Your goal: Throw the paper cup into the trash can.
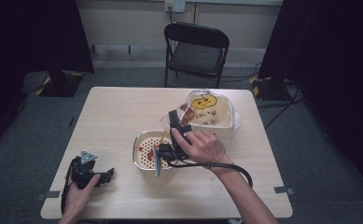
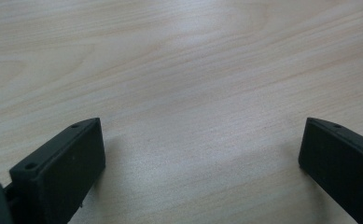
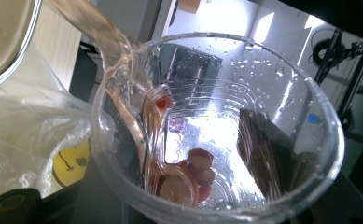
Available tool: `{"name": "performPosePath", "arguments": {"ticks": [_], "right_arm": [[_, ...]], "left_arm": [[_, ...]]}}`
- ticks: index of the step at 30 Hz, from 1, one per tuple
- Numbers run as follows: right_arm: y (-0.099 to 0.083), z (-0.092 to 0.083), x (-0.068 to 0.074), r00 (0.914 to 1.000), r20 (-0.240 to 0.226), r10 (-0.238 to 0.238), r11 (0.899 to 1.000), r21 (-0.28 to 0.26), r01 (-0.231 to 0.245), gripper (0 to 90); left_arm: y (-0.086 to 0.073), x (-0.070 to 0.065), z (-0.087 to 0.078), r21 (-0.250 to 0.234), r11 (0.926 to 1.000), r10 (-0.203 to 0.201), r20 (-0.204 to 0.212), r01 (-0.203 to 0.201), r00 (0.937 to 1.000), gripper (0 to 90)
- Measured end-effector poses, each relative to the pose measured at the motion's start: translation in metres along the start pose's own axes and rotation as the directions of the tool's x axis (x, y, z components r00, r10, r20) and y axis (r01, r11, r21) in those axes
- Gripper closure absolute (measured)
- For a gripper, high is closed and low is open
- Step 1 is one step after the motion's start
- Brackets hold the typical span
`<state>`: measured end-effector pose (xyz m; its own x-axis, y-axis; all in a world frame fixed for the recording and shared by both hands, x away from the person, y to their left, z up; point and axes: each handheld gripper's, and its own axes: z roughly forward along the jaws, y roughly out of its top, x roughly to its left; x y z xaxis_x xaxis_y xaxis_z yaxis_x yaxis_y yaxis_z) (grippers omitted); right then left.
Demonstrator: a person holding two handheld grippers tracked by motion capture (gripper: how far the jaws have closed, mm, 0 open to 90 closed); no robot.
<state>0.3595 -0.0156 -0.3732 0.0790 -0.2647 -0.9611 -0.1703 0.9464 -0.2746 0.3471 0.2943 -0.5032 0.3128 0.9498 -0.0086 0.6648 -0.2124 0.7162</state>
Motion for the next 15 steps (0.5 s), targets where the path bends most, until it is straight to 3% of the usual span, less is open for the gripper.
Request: {"name": "performPosePath", "arguments": {"ticks": [8,10,12,13,15], "right_arm": [[0.001,-0.002,0.007,0.9888,0.055,-0.139,0.990,0.007,0.139,49.3],[0.001,-0.002,0.009,0.9783,0.070,-0.195,0.981,0.002,0.195,49.4],[0.001,-0.003,0.011,0.9763,0.077,-0.202,0.979,0.006,0.202,49.4],[0.002,-0.004,0.013,0.9704,0.091,-0.224,0.975,0.005,0.224,49.4],[0.002,-0.005,0.011,0.9486,0.108,-0.298,0.954,-0.001,0.299,49.6]], "left_arm": [[0.000,0.000,0.000,0.000,1.0000,0.000,0.000,0.000,1.0000,0.0],[0.000,0.000,0.000,0.002,1.0000,0.002,0.000,-0.002,1.0000,0.0],[0.000,0.000,0.000,0.000,1.0000,0.000,0.000,0.000,1.0000,0.0],[0.000,0.000,0.000,0.002,1.0000,0.002,0.000,-0.002,1.0000,0.0],[0.000,0.000,0.000,-0.001,1.0000,-0.002,0.000,0.002,1.0000,0.0]]}}
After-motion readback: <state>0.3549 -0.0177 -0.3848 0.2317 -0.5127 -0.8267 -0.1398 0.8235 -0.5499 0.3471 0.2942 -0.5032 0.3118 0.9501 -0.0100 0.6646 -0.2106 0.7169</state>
